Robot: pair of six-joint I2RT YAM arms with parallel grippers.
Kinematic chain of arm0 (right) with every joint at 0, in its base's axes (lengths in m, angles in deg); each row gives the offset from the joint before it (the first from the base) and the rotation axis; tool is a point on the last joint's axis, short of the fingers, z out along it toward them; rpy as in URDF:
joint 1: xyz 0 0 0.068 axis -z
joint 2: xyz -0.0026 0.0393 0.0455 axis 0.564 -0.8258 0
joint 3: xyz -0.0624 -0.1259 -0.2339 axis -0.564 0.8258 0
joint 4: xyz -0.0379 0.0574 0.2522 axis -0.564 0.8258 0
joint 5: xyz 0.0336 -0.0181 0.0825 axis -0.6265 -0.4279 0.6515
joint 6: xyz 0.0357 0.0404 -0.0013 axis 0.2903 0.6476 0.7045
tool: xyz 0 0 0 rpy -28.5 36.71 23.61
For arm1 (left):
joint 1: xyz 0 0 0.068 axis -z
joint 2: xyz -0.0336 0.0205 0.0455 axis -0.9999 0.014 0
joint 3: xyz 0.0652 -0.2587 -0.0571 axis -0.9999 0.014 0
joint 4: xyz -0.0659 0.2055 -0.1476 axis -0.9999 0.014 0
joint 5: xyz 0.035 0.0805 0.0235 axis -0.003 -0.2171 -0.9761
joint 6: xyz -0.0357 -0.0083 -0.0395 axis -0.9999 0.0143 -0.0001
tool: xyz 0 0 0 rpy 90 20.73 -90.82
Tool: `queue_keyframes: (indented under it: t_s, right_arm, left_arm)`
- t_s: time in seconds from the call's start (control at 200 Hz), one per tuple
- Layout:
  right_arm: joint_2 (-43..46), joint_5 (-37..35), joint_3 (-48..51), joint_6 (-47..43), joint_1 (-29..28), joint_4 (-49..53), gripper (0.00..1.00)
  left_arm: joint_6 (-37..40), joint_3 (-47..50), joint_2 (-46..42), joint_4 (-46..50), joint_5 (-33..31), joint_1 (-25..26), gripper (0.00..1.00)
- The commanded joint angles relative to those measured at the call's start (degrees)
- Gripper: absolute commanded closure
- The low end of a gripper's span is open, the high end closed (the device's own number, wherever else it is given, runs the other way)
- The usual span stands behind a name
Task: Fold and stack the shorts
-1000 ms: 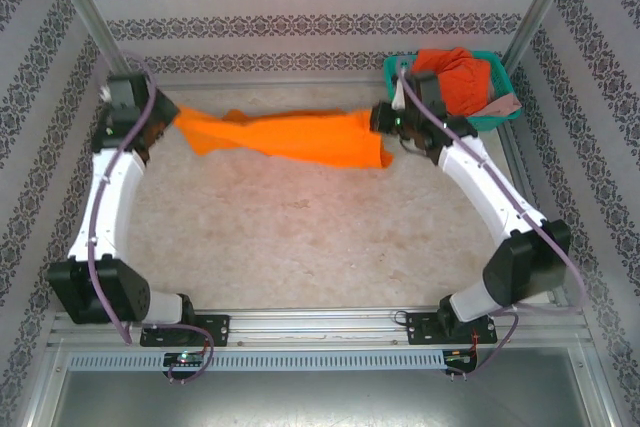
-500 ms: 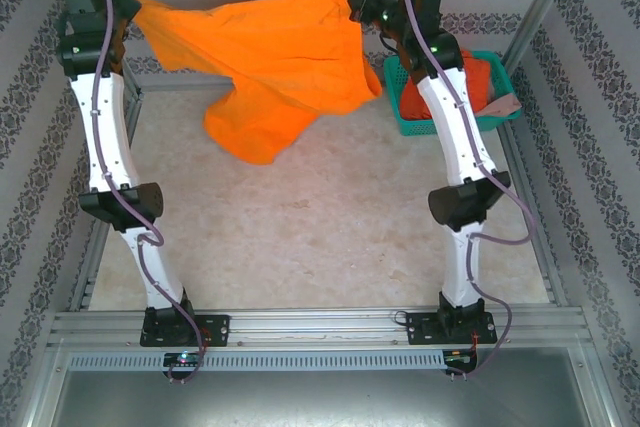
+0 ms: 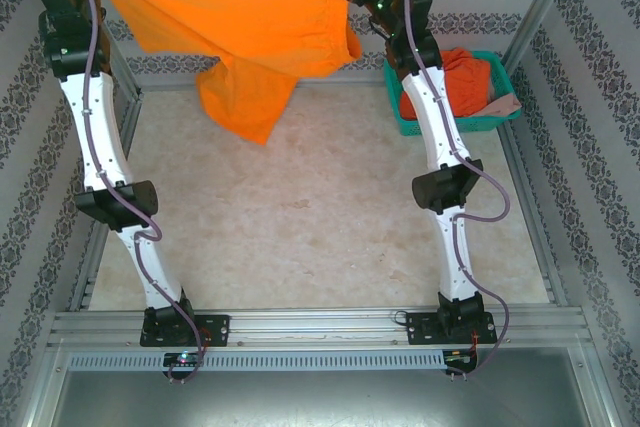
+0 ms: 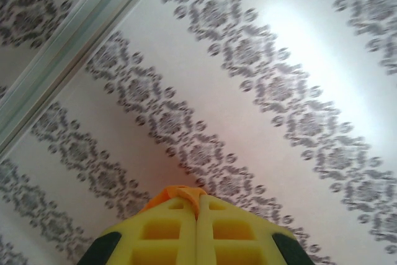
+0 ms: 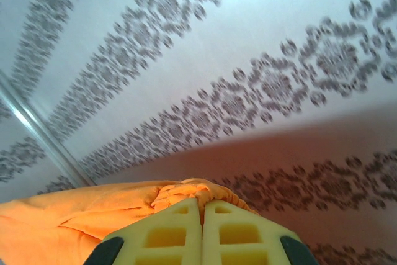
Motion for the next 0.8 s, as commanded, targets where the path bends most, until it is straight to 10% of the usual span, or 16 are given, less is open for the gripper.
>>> queue_keyframes:
  t_s: [0.0,0.165,0.33,0.565,0.799]
  right_arm:
    - [4.16,1.98,-2.01,1.1,4.28,-10.34,1.0]
    - [7.91,17.16,1.47,-4.1,6.32,-9.16,1.0]
    - [19.16,28.81,25.45,-6.64,5.77,-9.9,1.0]
    - [55.33,17.88,91.21,-33.64,-0.46,-17.09,1.0]
    - [79.82,6.93,128.81,-27.53,-8.25,-12.24,1.0]
  left_arm:
    - [4.93,-1.71,-7.19,-7.42,-0.27,-1.9,1.0]
    - [9.43,13.67,-19.54,-7.25,4.36,-1.22,1.0]
    - [11.29,61.51,-45.16,-27.18,2.1,1.8,1.0]
    - [9.63,102.76,-74.22,-19.69,-7.04,6.19,1.0]
    - [1.11,121.04,-89.83,3.08,-16.72,11.79,1.0]
